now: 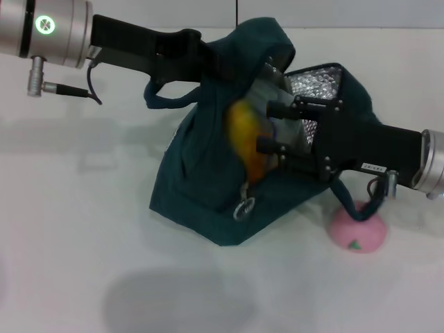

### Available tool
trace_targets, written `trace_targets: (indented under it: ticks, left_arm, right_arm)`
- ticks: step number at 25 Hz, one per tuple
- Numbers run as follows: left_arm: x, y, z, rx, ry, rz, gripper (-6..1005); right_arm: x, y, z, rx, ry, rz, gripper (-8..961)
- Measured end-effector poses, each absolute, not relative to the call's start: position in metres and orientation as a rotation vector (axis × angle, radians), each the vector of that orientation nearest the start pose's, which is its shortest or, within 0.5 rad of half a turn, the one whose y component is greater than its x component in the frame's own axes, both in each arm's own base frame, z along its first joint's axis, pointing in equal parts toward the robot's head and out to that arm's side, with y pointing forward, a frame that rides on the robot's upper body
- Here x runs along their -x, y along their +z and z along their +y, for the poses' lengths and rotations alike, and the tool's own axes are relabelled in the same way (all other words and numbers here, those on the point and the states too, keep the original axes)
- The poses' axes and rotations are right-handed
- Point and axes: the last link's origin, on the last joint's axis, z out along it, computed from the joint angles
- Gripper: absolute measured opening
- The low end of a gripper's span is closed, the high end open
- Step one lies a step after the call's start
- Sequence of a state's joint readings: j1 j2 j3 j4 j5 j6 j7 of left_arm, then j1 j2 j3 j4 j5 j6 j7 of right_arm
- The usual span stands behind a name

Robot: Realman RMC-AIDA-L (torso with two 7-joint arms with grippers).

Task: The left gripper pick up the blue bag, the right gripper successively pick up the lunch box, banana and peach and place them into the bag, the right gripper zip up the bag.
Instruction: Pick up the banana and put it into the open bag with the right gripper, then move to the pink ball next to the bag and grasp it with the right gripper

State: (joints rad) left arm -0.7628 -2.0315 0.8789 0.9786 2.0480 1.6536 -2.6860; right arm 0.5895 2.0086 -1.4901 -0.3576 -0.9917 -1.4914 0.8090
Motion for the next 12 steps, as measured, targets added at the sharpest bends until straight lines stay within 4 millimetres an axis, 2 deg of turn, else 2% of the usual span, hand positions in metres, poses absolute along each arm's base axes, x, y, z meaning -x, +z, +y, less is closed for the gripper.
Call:
trace_targets:
  ticks: [7,12]
  left_arm:
    - [0.144,0.038,0.385,2.608,-0.529,-1.716,48]
    - [0.146,0.038,0.384,2.605,-0.531,-1.719,48]
  right_arm:
    - [-0.203,-0.034,0.332,2.695,1.145,0.262,520]
    - [-0.2,-0.018,0.333,2.672,1.221,0.31,578]
